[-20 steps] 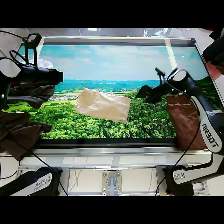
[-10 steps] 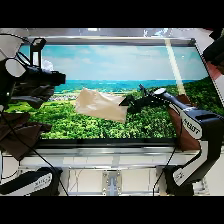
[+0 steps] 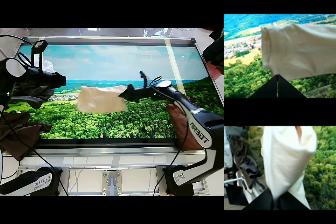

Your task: Fold the shirts.

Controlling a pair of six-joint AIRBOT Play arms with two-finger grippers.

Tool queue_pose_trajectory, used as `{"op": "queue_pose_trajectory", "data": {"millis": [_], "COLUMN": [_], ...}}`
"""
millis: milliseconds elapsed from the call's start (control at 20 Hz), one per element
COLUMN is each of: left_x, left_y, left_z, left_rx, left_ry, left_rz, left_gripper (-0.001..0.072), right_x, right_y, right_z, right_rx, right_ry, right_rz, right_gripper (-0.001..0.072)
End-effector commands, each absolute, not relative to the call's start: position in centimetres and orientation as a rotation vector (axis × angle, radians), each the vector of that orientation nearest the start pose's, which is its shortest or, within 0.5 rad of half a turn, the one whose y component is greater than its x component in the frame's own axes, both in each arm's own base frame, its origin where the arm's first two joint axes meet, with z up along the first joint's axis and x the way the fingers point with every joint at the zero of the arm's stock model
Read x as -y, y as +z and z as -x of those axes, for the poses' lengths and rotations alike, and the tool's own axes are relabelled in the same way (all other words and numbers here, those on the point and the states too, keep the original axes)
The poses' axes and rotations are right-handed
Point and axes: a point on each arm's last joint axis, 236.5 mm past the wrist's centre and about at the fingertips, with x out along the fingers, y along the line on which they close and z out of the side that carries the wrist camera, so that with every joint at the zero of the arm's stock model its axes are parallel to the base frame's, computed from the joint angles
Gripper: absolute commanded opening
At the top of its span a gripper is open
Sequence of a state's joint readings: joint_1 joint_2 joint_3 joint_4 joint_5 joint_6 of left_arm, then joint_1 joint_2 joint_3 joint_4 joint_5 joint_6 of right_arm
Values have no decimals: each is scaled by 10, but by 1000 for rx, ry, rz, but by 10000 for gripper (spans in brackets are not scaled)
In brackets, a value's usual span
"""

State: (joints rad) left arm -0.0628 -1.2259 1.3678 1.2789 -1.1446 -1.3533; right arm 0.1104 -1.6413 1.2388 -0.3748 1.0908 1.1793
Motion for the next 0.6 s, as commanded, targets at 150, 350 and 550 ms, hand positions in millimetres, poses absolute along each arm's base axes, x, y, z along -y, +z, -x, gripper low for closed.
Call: {"op": "queue_pose_trajectory", "data": {"millis": [150,350,550], "left_x": [88,88,88], "left_y": [120,120,120], "left_z": [-419,-420,-420], "left_rx": [-972,-972,-973], "left_ry": [-347,-346,-347], "left_rz": [15,14,15], "left_gripper": [12,12,12], "right_x": [-50,79,172], "right_y": [87,123,123], "right_z": [-440,-382,-287], "right_rx": [-1019,-956,-1036], "right_ry": [322,1,-324], "right_rz": [-663,-608,-592], "right_gripper": [12,11,10]}}
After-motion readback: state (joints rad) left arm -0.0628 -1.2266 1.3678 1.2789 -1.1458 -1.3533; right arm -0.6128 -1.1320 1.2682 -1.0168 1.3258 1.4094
